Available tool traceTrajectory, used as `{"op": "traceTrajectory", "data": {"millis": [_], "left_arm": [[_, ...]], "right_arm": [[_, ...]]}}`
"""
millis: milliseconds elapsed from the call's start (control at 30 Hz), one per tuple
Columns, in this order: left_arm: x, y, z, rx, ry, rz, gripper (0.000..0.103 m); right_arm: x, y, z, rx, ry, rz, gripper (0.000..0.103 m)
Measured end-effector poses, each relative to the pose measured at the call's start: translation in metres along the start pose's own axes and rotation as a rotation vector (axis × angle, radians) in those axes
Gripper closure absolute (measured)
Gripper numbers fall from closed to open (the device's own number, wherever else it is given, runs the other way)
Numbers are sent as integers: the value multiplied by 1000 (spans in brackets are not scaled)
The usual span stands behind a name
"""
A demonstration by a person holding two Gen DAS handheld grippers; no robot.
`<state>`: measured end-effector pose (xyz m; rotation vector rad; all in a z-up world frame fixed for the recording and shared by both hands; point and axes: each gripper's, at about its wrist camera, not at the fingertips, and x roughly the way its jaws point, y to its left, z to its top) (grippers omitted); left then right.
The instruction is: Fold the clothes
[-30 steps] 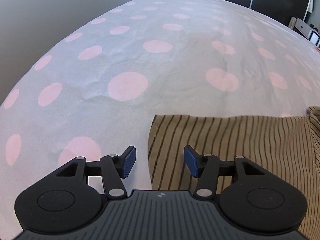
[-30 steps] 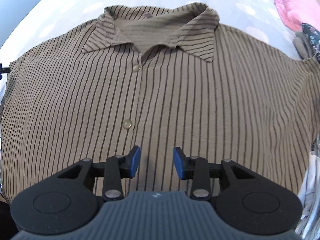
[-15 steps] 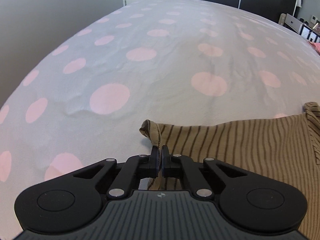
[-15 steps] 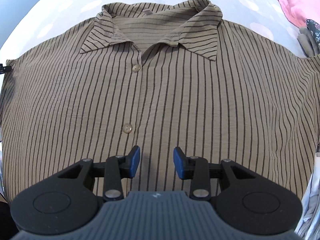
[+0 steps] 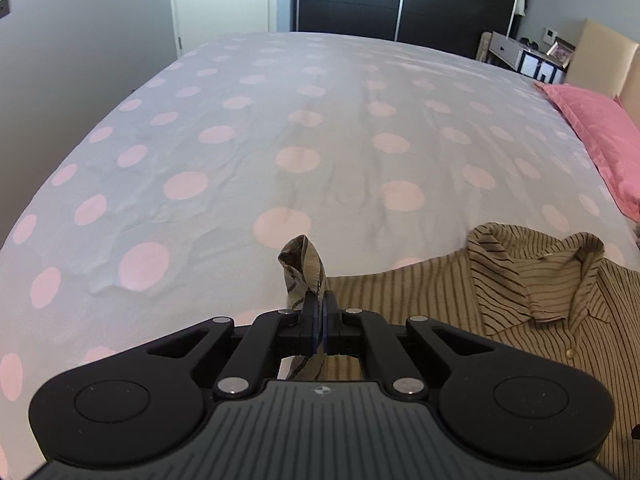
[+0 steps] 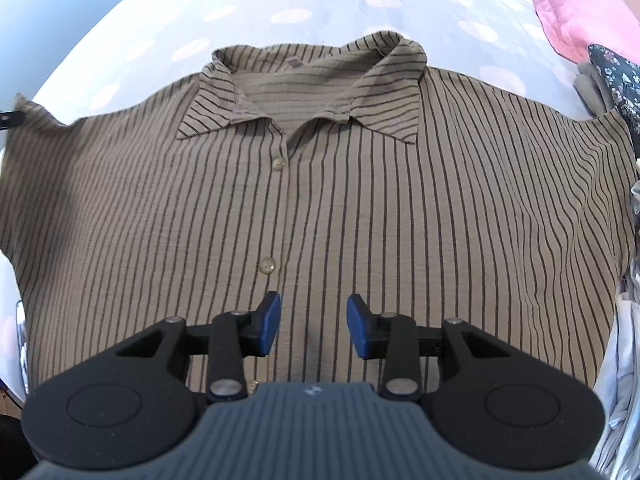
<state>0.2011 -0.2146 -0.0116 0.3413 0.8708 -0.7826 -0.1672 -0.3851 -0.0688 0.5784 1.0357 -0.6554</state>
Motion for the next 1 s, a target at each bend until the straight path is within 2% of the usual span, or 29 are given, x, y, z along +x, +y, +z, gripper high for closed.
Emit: {"op": "traceTrajectory", "data": {"millis": [200,333,433,533,567,700,833,1000], "left_arm": [[34,-38,1,53,94,-36,103],[57,-64,0,87,159,-62,103],[76,-80,-5,118,236,-100,102],[89,-95,-13,154,304,-135,96],[88,-98,-14,165,300,-148,90],[80,-105,-13,193,270,-200,82],[60,-96,-8,194,231,-225,62],[41,-74,-18,228,241,-169,62]], "right_arm": [[-5,-2,-1,-5,-26,-5,63],[-2,-5,-1,-1,-12,-5,63],[1,-7,0,-2,-1,-6,63],[2,-7,0,-4,2,-3,63],[2,-8,0,-6,1,-3,63],[1,-5,1,-11,-2,1,63],[0,-3,0,-18,-3,7,63],[-6,2,-3,-33,-14,20,63]]}}
